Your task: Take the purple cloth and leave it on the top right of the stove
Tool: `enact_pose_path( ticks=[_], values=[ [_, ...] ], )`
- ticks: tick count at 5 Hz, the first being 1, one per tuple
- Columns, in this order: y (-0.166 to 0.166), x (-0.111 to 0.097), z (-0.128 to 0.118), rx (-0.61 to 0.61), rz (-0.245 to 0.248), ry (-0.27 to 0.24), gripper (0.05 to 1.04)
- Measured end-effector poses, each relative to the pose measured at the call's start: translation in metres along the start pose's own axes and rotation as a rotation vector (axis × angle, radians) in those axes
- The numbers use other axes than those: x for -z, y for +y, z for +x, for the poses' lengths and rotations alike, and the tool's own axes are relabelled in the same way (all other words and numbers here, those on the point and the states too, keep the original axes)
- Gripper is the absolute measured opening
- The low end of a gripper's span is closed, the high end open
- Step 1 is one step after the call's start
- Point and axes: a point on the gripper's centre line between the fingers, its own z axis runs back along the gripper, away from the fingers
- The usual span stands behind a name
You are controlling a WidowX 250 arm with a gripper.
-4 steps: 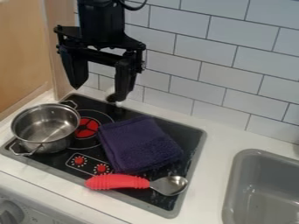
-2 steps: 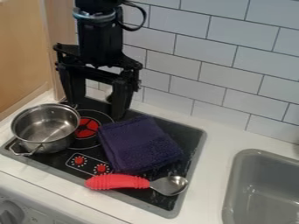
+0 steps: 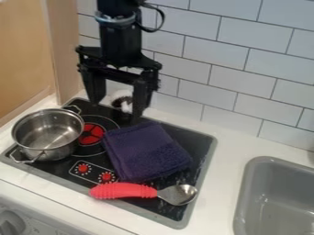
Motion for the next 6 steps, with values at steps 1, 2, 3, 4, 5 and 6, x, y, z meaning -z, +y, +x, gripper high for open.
enact_pose_path(
  ticks=[1,2,3,4,5,6],
  values=[
    [-0.009,0.02,0.012,0.054,0.022,0.01,0.999],
    [-0.02,0.033,0.021,0.089,0.008,-0.019,0.999],
    [-0.03,0.049,0.025,0.121,0.0,-0.026,0.999],
    [-0.033,0.057,0.026,0.131,0.006,-0.034,0.999],
    [-0.032,0.067,0.025,0.131,0.011,-0.01,0.999],
    [-0.031,0.074,0.025,0.117,0.02,-0.002,0.999]
  ],
)
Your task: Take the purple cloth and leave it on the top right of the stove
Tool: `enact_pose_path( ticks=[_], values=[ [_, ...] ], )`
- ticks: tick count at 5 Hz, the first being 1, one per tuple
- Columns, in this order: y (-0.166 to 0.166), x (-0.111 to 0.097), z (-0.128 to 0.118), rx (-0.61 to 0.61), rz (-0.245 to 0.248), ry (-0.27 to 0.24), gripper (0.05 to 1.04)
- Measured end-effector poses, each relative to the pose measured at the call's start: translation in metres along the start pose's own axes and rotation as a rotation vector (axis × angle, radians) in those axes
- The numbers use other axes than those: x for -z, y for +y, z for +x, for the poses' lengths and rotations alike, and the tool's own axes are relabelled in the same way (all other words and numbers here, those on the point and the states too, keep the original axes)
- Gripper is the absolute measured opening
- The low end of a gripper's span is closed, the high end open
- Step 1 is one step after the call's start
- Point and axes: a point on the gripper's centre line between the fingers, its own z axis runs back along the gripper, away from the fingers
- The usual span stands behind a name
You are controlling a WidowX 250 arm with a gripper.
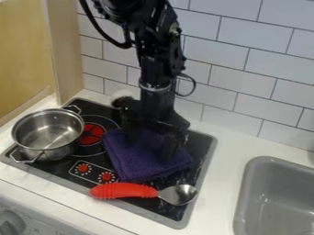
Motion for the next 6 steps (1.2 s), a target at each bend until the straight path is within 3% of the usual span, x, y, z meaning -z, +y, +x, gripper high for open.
enact_pose_path(
  ticks=[4,6],
  values=[
    [-0.003,0.018,0.001,0.018,0.035,0.043,0.999],
    [-0.023,0.017,0.022,0.047,0.004,0.017,0.999]
  ],
)
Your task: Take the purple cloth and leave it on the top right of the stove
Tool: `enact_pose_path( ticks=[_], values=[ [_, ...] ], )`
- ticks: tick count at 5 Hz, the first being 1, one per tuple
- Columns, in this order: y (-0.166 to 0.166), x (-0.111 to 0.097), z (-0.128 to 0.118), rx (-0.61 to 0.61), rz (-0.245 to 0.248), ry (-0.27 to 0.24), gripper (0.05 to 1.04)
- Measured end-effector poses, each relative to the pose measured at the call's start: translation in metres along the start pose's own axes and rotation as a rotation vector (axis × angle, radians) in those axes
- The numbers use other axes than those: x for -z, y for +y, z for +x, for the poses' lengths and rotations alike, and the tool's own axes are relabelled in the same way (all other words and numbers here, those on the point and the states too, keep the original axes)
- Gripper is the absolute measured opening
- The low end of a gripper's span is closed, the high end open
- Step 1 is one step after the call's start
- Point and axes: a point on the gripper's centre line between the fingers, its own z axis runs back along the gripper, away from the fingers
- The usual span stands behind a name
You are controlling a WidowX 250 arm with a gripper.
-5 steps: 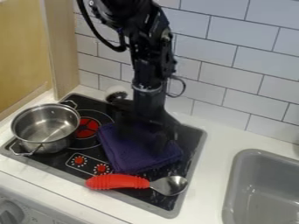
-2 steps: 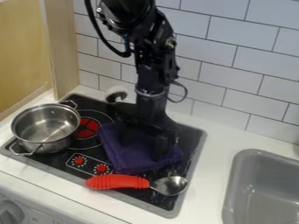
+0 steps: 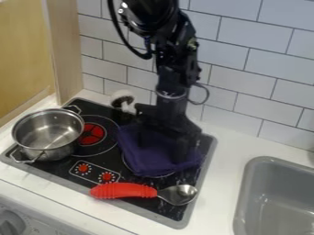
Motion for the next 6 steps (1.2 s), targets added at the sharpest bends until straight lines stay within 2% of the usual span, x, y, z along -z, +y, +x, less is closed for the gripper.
enact_pose_path(
  ticks=[2,5,6],
  values=[
    [-0.02,-0.001,0.023,0.046,-0.032,-0.014,0.999],
    [-0.047,-0.003,0.045,0.115,-0.089,-0.016,0.999],
    [-0.052,-0.003,0.046,0.133,-0.093,-0.016,0.999]
  ],
)
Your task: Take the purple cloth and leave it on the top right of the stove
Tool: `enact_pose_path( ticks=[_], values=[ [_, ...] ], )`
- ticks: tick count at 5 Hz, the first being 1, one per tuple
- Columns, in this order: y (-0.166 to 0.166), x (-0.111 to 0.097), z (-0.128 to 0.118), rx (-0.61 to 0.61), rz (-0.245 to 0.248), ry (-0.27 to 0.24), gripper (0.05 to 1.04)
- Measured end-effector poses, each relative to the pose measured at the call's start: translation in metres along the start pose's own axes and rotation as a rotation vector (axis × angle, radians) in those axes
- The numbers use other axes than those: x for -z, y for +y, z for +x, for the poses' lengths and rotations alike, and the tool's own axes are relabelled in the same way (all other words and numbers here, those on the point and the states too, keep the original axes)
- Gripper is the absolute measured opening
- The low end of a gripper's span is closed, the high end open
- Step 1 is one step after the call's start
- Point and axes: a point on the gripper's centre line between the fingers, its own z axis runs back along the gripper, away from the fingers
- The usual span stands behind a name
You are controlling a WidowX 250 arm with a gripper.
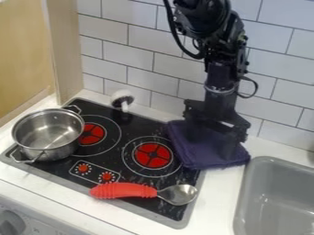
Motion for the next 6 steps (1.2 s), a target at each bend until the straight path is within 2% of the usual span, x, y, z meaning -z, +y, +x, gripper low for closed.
enact_pose_path(
  ticks=[3,6],
  values=[
    [-0.005,-0.002,-0.001,0.006,-0.03,0.002,0.999],
    [0.0,-0.037,-0.007,-0.027,-0.026,-0.059,0.999]
  ],
)
